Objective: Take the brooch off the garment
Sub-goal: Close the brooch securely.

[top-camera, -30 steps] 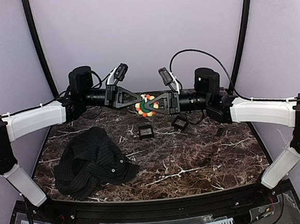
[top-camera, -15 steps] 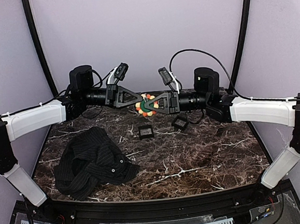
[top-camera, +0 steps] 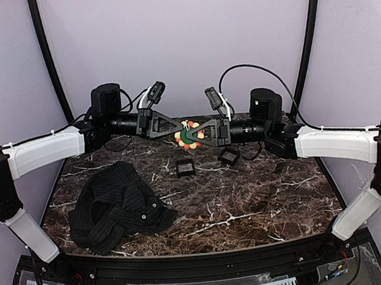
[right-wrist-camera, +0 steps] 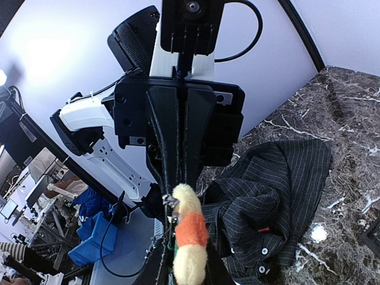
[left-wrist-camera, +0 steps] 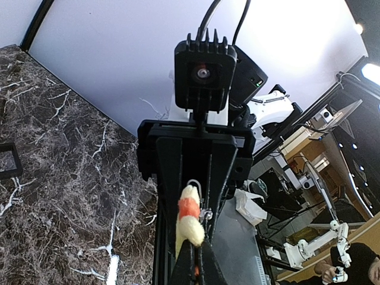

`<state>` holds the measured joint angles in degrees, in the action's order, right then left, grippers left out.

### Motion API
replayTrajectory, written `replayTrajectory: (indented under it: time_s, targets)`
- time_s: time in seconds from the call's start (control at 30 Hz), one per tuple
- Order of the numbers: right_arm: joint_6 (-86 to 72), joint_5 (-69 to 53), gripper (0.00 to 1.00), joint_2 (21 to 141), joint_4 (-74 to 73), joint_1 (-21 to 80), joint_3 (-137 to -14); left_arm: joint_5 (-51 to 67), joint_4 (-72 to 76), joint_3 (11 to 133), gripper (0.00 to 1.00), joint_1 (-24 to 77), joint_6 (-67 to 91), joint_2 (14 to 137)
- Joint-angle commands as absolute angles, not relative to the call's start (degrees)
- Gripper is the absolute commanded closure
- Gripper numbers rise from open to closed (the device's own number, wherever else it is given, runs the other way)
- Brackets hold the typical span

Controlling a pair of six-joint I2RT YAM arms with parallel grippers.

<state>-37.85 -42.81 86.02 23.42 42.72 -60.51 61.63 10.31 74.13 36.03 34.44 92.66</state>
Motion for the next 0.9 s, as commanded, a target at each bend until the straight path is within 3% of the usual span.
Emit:
replayTrajectory:
  time_s: [0.0, 0.87]
  targets:
    - [-38.49, -39.26, 0.84, 85.43, 25.71, 41.13, -60.12, 64.07, 8.96, 75.67, 0.99, 37.00, 33.39, 92.33]
    - [-42.00, -37.21, 0.88, 86.05, 26.39, 39.48, -58.77, 63.95, 8.32, 75.72, 0.99, 37.00, 32.75, 91.98]
